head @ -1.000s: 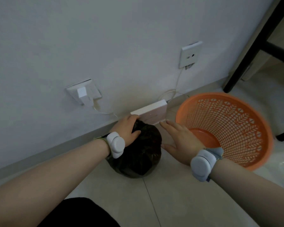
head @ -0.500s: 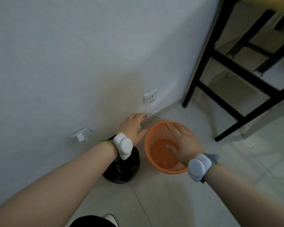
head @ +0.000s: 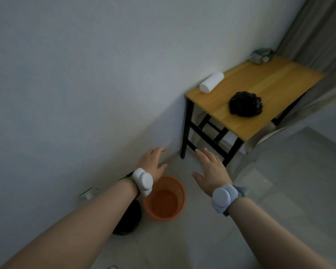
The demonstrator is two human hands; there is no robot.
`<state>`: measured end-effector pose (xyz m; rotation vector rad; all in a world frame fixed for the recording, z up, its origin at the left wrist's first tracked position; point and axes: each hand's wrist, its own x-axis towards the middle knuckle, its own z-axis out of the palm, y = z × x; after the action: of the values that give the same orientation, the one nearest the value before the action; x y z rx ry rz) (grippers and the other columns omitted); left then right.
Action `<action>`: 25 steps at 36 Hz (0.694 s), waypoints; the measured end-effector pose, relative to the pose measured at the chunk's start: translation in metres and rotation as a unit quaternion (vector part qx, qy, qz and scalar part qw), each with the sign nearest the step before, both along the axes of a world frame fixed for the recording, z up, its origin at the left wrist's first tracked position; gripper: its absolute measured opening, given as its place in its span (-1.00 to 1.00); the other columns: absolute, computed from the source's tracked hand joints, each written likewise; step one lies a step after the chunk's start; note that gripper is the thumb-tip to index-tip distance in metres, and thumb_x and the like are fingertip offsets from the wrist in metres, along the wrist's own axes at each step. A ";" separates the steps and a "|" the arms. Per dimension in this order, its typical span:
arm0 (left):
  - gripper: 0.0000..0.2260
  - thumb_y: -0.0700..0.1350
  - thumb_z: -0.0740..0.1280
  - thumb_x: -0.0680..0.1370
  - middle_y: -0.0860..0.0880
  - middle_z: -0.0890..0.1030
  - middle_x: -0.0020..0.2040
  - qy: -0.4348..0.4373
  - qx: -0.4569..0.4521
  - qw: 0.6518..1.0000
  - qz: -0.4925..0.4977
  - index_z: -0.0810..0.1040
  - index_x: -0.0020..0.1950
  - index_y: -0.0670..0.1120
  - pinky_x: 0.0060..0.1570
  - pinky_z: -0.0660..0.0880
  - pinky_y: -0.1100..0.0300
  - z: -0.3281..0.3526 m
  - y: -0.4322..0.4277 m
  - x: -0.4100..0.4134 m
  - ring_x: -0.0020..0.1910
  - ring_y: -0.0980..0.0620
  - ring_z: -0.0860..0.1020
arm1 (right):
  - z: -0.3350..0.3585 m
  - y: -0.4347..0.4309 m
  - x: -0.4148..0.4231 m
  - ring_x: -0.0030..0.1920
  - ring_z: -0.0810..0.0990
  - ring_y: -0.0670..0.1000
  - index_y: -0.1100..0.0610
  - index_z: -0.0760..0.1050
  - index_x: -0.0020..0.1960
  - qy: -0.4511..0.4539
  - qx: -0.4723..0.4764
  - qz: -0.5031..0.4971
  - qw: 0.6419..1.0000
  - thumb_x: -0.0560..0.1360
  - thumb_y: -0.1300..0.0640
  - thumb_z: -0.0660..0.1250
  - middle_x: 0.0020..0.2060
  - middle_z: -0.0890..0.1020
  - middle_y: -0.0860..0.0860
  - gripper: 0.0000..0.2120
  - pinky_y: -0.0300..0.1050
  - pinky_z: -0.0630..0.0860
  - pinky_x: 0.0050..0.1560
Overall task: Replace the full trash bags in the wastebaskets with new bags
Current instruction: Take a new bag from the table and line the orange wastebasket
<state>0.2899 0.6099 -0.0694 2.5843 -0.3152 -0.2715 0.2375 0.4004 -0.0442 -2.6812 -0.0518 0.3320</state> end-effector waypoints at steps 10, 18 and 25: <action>-0.50 -0.06 0.33 0.51 -0.13 0.39 0.35 -0.008 -0.013 1.000 -0.003 0.29 0.41 -0.09 0.27 0.31 0.10 0.041 -0.061 0.021 0.32 -0.10 0.38 | 0.031 -0.060 0.020 0.51 0.01 0.10 -0.03 -0.05 0.54 -0.001 -0.002 -0.036 0.999 0.53 -0.03 0.25 0.53 0.02 0.04 -0.30 -0.01 0.07 0.47; -0.52 -0.08 0.30 0.54 -0.11 0.36 0.39 -0.008 -0.053 0.998 -0.046 0.25 0.43 -0.10 0.28 0.30 0.09 0.049 -0.103 0.081 0.36 -0.09 0.35 | 0.034 -0.081 0.068 0.51 0.01 0.13 -0.02 -0.04 0.53 -0.002 -0.023 -0.095 0.995 0.53 -0.02 0.26 0.53 0.03 0.06 -0.30 0.04 0.09 0.48; -0.49 -0.07 0.31 0.53 -0.12 0.34 0.39 0.014 -0.088 0.994 -0.064 0.23 0.43 -0.08 0.28 0.34 0.04 0.044 -0.140 0.134 0.31 -0.10 0.39 | 0.035 -0.117 0.107 0.51 0.00 0.12 -0.05 -0.05 0.53 0.001 -0.011 -0.148 0.989 0.52 -0.01 0.29 0.53 0.00 0.04 -0.28 0.04 0.10 0.46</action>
<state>0.4243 0.4701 -0.0251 2.3889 -0.4733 -0.3109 0.3444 0.2838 -0.0088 -2.6588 0.3482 0.2428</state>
